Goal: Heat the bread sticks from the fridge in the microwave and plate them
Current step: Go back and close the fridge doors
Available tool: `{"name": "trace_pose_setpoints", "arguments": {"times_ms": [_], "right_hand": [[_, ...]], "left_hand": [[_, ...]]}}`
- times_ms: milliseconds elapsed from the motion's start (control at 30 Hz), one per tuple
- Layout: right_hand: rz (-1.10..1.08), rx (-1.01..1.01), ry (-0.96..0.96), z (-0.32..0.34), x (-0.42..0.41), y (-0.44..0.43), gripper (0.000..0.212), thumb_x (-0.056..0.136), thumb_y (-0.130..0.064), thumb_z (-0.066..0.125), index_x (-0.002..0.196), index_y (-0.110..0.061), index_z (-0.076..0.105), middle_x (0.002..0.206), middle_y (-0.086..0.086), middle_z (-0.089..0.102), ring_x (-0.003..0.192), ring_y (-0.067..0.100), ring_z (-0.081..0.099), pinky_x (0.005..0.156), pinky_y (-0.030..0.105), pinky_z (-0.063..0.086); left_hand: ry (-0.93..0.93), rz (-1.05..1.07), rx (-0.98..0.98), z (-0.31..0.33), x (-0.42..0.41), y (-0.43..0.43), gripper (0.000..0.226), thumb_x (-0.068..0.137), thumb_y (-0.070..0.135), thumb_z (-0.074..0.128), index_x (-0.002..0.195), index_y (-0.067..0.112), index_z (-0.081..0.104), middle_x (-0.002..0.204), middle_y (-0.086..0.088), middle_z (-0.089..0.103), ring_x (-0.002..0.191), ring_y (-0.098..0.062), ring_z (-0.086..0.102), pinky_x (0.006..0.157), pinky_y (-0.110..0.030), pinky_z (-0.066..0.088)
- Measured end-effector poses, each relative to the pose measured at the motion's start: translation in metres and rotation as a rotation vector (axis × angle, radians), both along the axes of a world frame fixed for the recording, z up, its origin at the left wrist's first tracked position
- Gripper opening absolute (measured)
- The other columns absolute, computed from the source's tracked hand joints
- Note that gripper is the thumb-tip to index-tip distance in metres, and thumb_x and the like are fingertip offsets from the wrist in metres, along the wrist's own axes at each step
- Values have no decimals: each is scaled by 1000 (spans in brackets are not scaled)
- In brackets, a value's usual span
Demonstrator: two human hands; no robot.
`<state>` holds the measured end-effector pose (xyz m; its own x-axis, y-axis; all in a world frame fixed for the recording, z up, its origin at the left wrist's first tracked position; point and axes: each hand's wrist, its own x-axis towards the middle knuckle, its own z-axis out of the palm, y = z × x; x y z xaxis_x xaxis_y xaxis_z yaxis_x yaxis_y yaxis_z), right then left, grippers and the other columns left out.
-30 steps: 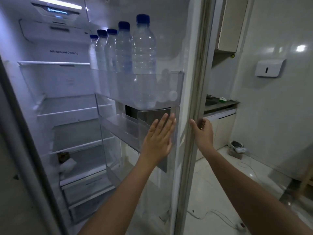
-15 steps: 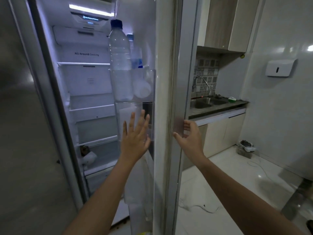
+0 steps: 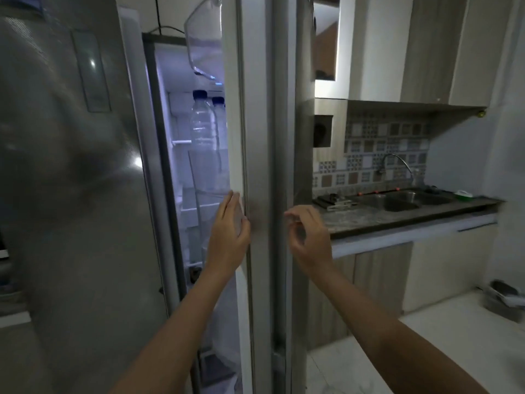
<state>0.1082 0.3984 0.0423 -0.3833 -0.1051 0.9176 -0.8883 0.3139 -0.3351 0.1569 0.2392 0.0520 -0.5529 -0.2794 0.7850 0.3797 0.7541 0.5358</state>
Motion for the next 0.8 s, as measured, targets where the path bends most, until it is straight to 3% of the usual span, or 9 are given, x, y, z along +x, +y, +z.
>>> {"name": "trace_pose_setpoints", "arguments": {"times_ms": [100, 167, 233, 333, 367, 433, 500, 567, 800], "right_hand": [[68, -136, -59, 19, -29, -20, 24, 88, -8, 47, 107, -11, 61, 109, 1, 54, 102, 19, 55, 86, 32, 50], [125, -139, -104, 32, -56, -31, 30, 90, -8, 47, 118, -13, 57, 117, 0, 51, 109, 14, 51, 92, 34, 50], [160, -108, -106, 46, -84, -43, 35, 91, -7, 48, 125, -12, 54, 124, 3, 49, 115, 10, 47, 100, 27, 44], [171, -71, -77, 69, -122, -61, 42, 89, -9, 48, 131, -9, 51, 134, 9, 46, 125, 13, 41, 105, 4, 24], [183, -58, -74, 76, -135, -67, 44, 89, -12, 48, 133, -8, 49, 138, 10, 44, 128, 14, 39, 106, 3, 20], [224, -12, -88, 89, -158, -80, 47, 92, -16, 48, 138, -10, 43, 145, 9, 37, 135, 14, 33, 112, 14, 20], [258, 42, -117, 98, -178, -91, 50, 94, -16, 50, 142, -13, 37, 150, 7, 29, 140, 18, 27, 117, 31, 23], [245, 76, -123, 103, -195, -101, 55, 94, -19, 51, 145, -18, 31, 154, 3, 22, 142, 18, 21, 118, 37, 22], [96, 193, -35, 109, -219, -137, 62, 94, -34, 48, 149, -27, 19, 159, -4, 7, 146, 19, 4, 117, 49, 17]], "left_hand": [[210, 87, -51, 29, -7, -4, 50, 92, 12, 43, 141, 6, 36, 150, -8, 35, 141, -12, 24, 114, -9, 12], [301, 134, -115, 48, -19, -10, 50, 91, 14, 41, 139, 2, 39, 148, -11, 36, 141, -14, 25, 114, -9, 12], [359, 203, -241, 64, -33, -14, 51, 90, 14, 42, 139, 1, 40, 149, -10, 35, 141, -16, 24, 117, -15, 14], [380, 326, -509, 87, -60, -21, 51, 88, 12, 45, 138, 3, 41, 148, -10, 36, 142, -18, 23, 119, -29, 14], [362, 377, -593, 93, -70, -24, 52, 88, 13, 45, 139, 4, 40, 148, -11, 36, 141, -18, 23, 119, -31, 12], [306, 475, -700, 104, -90, -29, 53, 88, 16, 44, 139, 5, 38, 148, -10, 35, 141, -17, 25, 119, -31, 14], [235, 576, -740, 109, -109, -36, 53, 87, 19, 44, 138, 5, 41, 146, -11, 40, 139, -19, 32, 116, -33, 26], [149, 719, -772, 109, -127, -47, 55, 86, 24, 42, 138, 6, 43, 145, -12, 43, 137, -21, 38, 114, -37, 32], [50, 926, -797, 101, -161, -98, 58, 91, 32, 39, 146, 16, 30, 156, -9, 20, 145, -22, 13, 118, -37, 7]]}}
